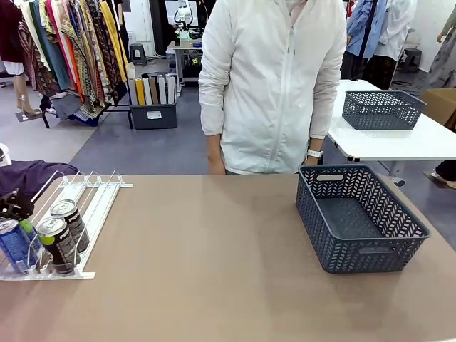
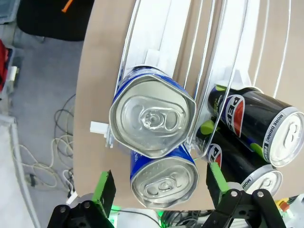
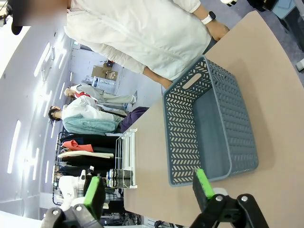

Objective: Retrieve and store the cans from the dispenser.
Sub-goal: Pick up one can from the Automatic Can Dispenser and place it in the middle of the table.

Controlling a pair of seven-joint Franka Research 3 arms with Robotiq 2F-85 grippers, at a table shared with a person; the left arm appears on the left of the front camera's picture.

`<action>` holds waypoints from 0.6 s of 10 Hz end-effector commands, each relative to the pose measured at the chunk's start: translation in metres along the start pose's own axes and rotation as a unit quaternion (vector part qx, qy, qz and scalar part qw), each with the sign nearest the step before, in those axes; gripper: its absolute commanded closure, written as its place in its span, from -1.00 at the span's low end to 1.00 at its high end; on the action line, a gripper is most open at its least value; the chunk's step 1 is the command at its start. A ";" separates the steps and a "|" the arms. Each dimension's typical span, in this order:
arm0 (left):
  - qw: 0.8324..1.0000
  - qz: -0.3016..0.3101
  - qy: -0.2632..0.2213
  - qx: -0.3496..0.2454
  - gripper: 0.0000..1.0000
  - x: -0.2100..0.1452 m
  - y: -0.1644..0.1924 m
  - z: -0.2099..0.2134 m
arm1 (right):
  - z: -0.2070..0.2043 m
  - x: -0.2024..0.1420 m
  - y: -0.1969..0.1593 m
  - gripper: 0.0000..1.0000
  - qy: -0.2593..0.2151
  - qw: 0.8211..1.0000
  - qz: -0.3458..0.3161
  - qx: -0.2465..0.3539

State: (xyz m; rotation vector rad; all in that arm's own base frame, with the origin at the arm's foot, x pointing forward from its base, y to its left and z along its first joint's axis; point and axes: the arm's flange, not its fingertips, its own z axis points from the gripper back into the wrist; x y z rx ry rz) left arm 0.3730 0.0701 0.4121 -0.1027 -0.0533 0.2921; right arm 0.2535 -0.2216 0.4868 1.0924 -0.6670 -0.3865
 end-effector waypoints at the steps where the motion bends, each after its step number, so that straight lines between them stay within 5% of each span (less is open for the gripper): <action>1: 1.000 0.005 0.001 0.002 -1.00 0.006 -0.003 -0.003 | -0.001 0.003 0.001 -1.00 -0.008 1.000 0.007 0.013; 2: 1.000 0.005 0.003 0.002 -1.00 0.008 -0.003 -0.004 | -0.001 0.003 0.001 -1.00 -0.008 1.000 0.007 0.013; 3: 1.000 0.006 -0.001 0.004 0.19 0.008 -0.004 -0.004 | -0.001 0.003 0.001 -1.00 -0.008 1.000 0.007 0.013; 4: 1.000 0.004 -0.003 0.003 1.00 0.008 -0.003 -0.004 | -0.001 0.003 0.001 -1.00 -0.008 1.000 0.007 0.013; 6: 1.000 0.005 -0.006 0.007 1.00 0.009 -0.002 -0.006 | -0.001 0.003 0.001 -1.00 -0.008 1.000 0.007 0.013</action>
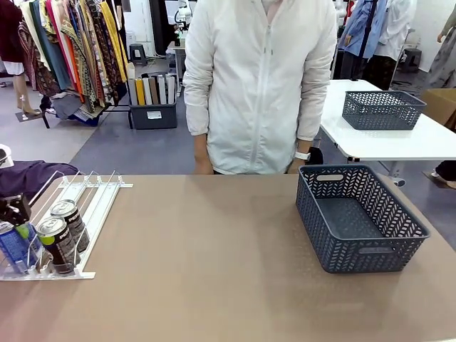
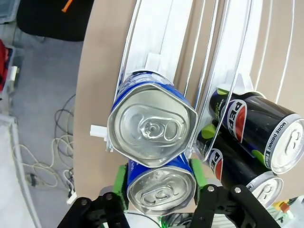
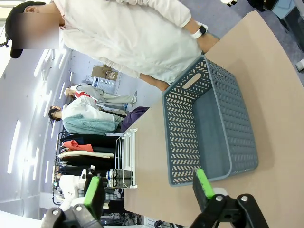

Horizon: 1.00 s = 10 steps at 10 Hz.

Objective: Retrieve and store the cans from the dispenser.
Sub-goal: Pick up one can from the Automatic Can Dispenser and place it in the middle of the table.

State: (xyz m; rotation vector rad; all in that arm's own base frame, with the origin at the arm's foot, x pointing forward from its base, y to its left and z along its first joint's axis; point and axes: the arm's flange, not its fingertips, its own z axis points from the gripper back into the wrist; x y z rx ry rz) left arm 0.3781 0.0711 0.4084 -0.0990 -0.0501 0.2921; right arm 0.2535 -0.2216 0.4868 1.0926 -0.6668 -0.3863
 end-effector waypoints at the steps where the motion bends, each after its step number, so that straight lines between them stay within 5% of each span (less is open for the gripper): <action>1: 1.000 0.005 -0.009 0.008 1.00 0.004 -0.002 -0.001 | -0.001 0.003 0.001 -1.00 -0.008 1.000 0.007 0.013; 6: 1.000 -0.011 -0.018 0.019 1.00 -0.002 -0.004 0.009 | -0.001 0.003 0.001 -1.00 -0.008 1.000 0.007 0.013; 10: 0.994 -0.063 -0.066 0.053 1.00 -0.046 -0.021 0.116 | -0.001 0.003 0.001 -1.00 -0.008 1.000 0.007 0.013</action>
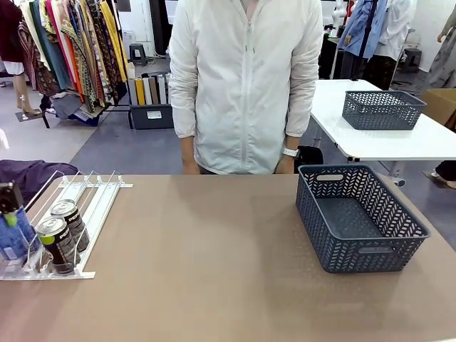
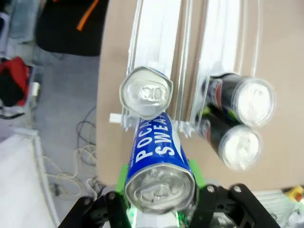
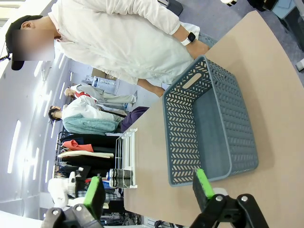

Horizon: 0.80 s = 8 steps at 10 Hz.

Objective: Retrieve and store the cans from the dispenser.
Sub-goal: Pick up one can from the Automatic Can Dispenser and place it in the middle of the table.

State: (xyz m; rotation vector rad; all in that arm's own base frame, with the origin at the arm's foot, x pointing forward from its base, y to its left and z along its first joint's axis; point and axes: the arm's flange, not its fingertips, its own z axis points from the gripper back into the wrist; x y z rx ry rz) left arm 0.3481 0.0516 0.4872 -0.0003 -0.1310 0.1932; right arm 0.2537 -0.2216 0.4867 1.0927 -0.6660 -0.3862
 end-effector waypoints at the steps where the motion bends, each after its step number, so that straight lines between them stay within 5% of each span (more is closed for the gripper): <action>1: 0.999 -0.023 -0.027 0.014 1.00 -0.022 -0.005 0.070 | 0.000 0.003 0.001 -1.00 -0.008 1.000 0.007 0.013; 4: 0.995 -0.051 -0.082 -0.008 1.00 -0.038 0.000 0.131 | 0.000 0.003 0.001 -1.00 -0.008 1.000 0.007 0.013; 8: 0.996 -0.041 -0.080 -0.005 1.00 -0.046 -0.004 0.141 | 0.000 0.003 0.001 -1.00 -0.008 1.000 0.007 0.013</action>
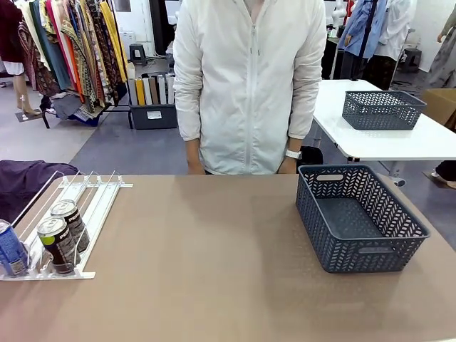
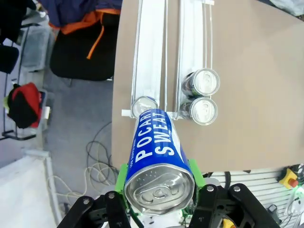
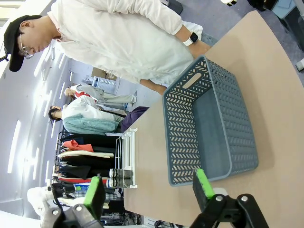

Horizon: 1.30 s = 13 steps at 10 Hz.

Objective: Retrieve and store the cans from the dispenser.
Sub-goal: Pick up one can from the Automatic Can Dispenser and place it in the middle of the table.

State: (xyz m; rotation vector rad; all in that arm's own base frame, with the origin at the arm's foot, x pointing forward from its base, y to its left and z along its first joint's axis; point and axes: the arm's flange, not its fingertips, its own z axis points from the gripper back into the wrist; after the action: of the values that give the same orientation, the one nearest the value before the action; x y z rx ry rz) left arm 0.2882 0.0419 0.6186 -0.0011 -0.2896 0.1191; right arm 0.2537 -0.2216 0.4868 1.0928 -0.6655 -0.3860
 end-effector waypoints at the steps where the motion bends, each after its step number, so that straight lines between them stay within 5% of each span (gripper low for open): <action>1: 1.000 -0.005 -0.001 0.005 1.00 -0.002 -0.005 0.003 | 0.000 0.003 0.001 -1.00 -0.009 1.000 0.007 0.013; 4: 1.000 -0.004 0.003 0.002 1.00 -0.001 -0.003 -0.001 | 0.000 0.003 0.001 -1.00 -0.009 1.000 0.007 0.013; 6: 0.999 -0.007 -0.030 -0.041 1.00 0.026 -0.077 0.011 | 0.000 0.003 0.001 -1.00 -0.009 1.000 0.007 0.013; 9: 0.981 -0.160 -0.021 -0.107 1.00 0.069 -0.231 -0.023 | 0.000 0.003 0.001 -1.00 -0.009 1.000 0.007 0.013; 13: 0.962 -0.267 0.018 -0.049 1.00 0.027 -0.379 -0.108 | 0.000 0.003 0.001 -1.00 -0.009 1.000 0.007 0.013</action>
State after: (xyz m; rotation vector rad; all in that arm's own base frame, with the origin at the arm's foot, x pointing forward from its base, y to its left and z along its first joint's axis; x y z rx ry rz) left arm 0.3873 -0.3211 0.5243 -0.0927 -0.2477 -0.4301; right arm 0.2534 -0.2218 0.4874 1.0926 -0.6657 -0.3852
